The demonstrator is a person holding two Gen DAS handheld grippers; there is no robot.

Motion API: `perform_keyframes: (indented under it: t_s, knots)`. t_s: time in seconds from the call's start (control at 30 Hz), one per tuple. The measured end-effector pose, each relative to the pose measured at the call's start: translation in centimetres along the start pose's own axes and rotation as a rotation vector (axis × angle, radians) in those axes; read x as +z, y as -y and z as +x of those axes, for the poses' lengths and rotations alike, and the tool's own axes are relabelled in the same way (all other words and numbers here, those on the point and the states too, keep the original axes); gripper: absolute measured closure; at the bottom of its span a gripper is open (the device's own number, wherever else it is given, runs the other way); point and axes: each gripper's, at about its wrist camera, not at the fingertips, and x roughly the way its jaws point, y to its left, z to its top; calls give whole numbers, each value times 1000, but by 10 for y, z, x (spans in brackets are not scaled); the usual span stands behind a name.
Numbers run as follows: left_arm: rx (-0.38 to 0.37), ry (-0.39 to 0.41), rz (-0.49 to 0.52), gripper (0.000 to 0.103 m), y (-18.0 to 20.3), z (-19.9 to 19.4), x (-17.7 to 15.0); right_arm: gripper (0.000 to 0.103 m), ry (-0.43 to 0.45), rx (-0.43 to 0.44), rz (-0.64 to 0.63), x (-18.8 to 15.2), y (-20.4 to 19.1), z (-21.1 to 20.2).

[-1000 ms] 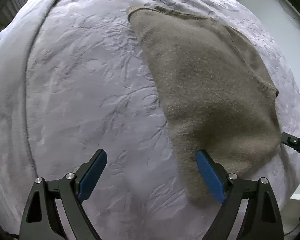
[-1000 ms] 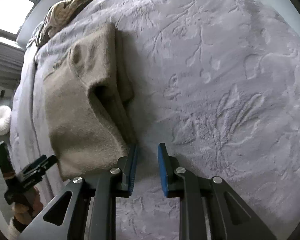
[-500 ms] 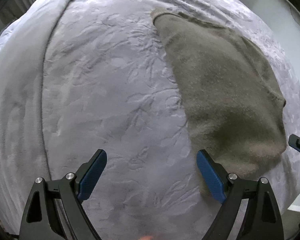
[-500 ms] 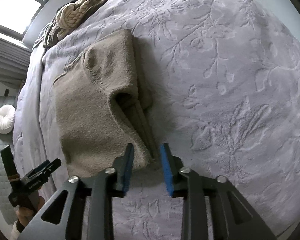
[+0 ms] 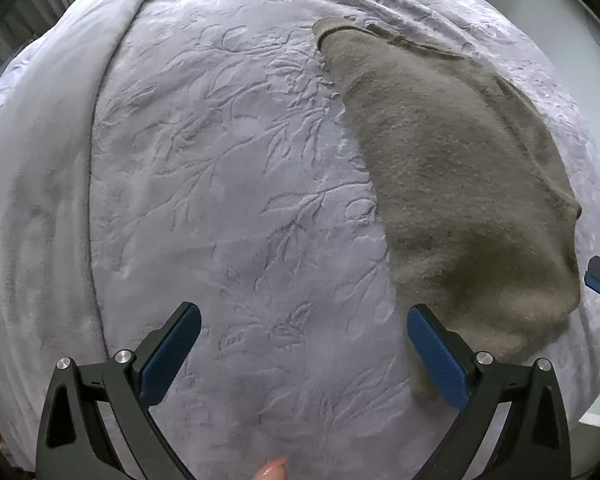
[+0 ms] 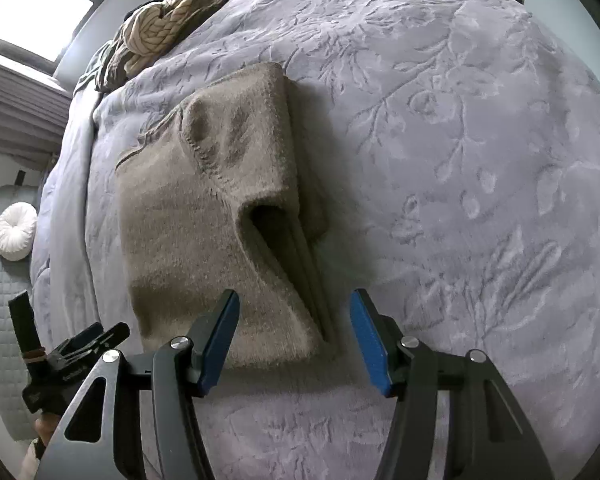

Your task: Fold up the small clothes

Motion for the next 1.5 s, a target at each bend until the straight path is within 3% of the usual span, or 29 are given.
perform_keyframes:
  t_s: [0.27, 0.37, 0.5, 0.7, 0.87, 1.0, 1.13, 1.23, 1.37, 1.4, 1.43, 1.47, 1.5]
  knots:
    - [11, 0, -38, 0, -16, 8, 12, 39, 1, 15, -24, 20, -5, 6]
    - [-17, -8, -36, 0, -19, 9, 19, 35, 10, 42, -9, 32, -2, 7]
    - [-72, 43, -50, 0, -22, 1, 36, 35, 17, 85, 8, 51, 5, 10]
    - [-219, 81, -63, 0, -2, 7, 78, 34, -55, 250, 66, 81, 21, 38]
    - [-357, 43, -85, 0, 23, 37, 96, 34, -137, 389, 65, 93, 24, 67]
    - [-407, -1, -95, 0, 37, 59, 98, 32, -197, 444, 25, 100, 15, 89]
    - [-448, 4, -96, 0, 51, 63, 101, 30, -241, 512, -41, 105, -3, 101]
    - [-424, 3, -96, 0, 60, 68, 103, 30, -266, 548, -81, 108, -15, 110]
    - [-418, 13, -94, 1, 64, 74, 104, 31, -288, 529, -61, 111, -22, 125]
    - [-412, 19, -89, 5, 66, 73, 104, 38, -288, 518, -57, 111, -23, 126]
    - [-403, 30, -84, 9, 66, 70, 103, 56, -288, 493, -59, 110, -26, 127]
    - [-400, 39, -78, 17, 66, 67, 103, 67, -289, 469, -66, 108, -28, 127]
    - [-403, 45, -76, 27, 66, 64, 102, 70, -290, 474, -63, 106, -29, 127]
